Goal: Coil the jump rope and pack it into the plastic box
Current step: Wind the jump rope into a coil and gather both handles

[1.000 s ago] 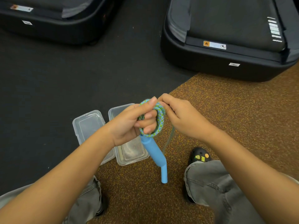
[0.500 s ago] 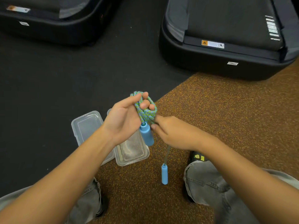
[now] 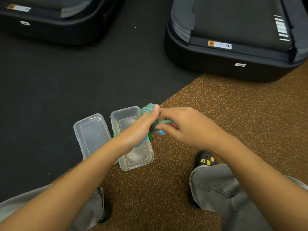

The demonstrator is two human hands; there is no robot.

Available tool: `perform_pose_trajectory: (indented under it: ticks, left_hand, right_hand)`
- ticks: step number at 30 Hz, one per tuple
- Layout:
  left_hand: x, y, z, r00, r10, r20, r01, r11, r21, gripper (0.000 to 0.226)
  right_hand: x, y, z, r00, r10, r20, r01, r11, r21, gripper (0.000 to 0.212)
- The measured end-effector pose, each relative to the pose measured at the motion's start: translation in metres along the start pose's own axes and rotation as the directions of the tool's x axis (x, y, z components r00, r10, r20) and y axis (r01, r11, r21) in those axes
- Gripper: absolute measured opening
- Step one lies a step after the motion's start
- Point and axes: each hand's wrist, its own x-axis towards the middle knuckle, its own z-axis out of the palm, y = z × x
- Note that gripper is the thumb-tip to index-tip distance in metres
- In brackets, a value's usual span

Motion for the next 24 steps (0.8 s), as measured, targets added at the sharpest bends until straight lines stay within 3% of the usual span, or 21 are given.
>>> perform_pose_trajectory:
  ticks: [5,9,14,19,24]
  left_hand:
    - [-0.005,0.006,0.002,0.979,0.032,0.200,-0.035,0.999,0.012,0.061]
    - [-0.010,0.014,0.000,0.958,0.070,0.277,-0.077,0.997,0.012,0.040]
    - [-0.014,0.017,0.002,0.955,0.084,0.284,-0.014,0.971,-0.237,0.031]
    - [-0.012,0.017,-0.002,0.963,0.100,0.251,0.037,0.871,-0.490,0.033]
    - [-0.010,0.018,-0.005,0.978,0.140,0.156,0.002,0.736,-0.677,0.024]
  right_hand:
    - [0.002,0.007,-0.008,0.997,0.046,-0.056,-0.042,0.996,0.073,0.018]
    - [0.004,0.013,-0.013,0.986,0.094,-0.139,-0.071,0.984,0.162,0.018]
    - [0.007,0.018,-0.011,0.985,0.091,-0.145,-0.064,0.981,0.184,0.023]
    - [0.008,0.016,0.000,0.994,0.111,-0.019,-0.105,0.976,0.191,0.023]
    - [0.007,0.020,0.008,0.965,0.171,0.198,-0.194,0.976,0.104,0.023]
